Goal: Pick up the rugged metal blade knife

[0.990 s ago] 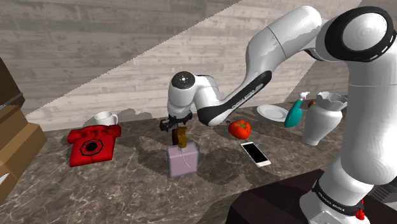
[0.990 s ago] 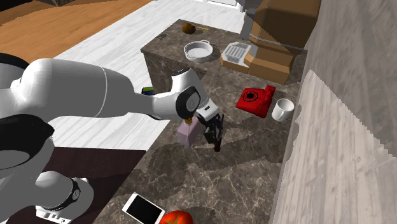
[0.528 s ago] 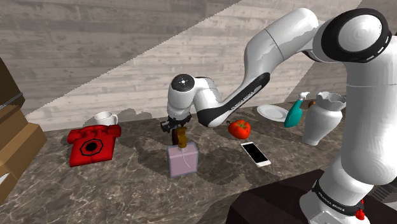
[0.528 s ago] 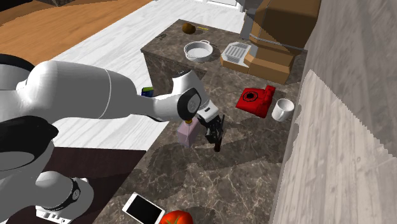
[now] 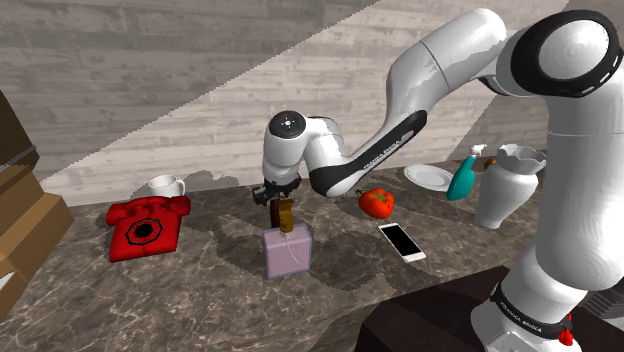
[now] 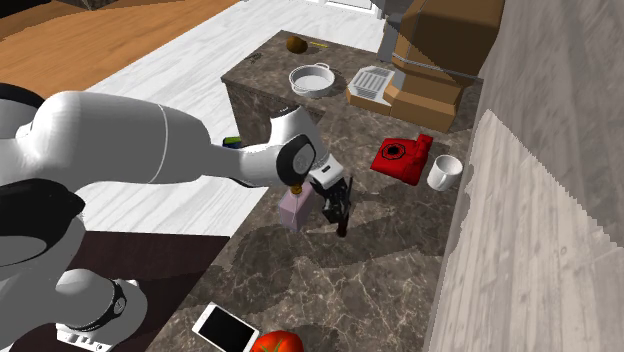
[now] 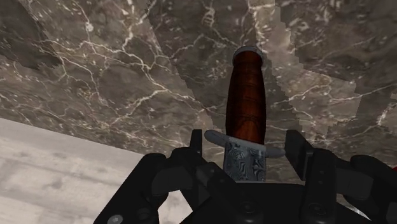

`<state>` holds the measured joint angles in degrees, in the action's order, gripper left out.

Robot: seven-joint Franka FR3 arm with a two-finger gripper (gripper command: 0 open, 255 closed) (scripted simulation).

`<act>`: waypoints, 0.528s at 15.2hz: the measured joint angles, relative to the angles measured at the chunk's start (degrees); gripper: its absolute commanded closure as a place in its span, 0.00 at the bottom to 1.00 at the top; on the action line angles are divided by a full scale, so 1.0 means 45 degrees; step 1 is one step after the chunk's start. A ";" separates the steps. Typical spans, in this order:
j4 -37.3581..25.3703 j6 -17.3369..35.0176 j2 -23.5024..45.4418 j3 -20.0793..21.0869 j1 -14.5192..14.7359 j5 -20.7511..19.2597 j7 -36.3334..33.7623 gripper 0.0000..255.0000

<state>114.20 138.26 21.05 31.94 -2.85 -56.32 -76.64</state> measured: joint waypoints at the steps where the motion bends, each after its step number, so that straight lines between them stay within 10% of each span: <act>1: 0.0006 -0.0043 -0.0107 0.0053 -0.0048 0.0134 0.0123 1.00; 8: -0.0122 -0.0521 -0.0863 0.0464 -0.0337 0.1203 0.1088 1.00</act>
<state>113.65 135.92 17.17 34.02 -4.36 -50.91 -71.75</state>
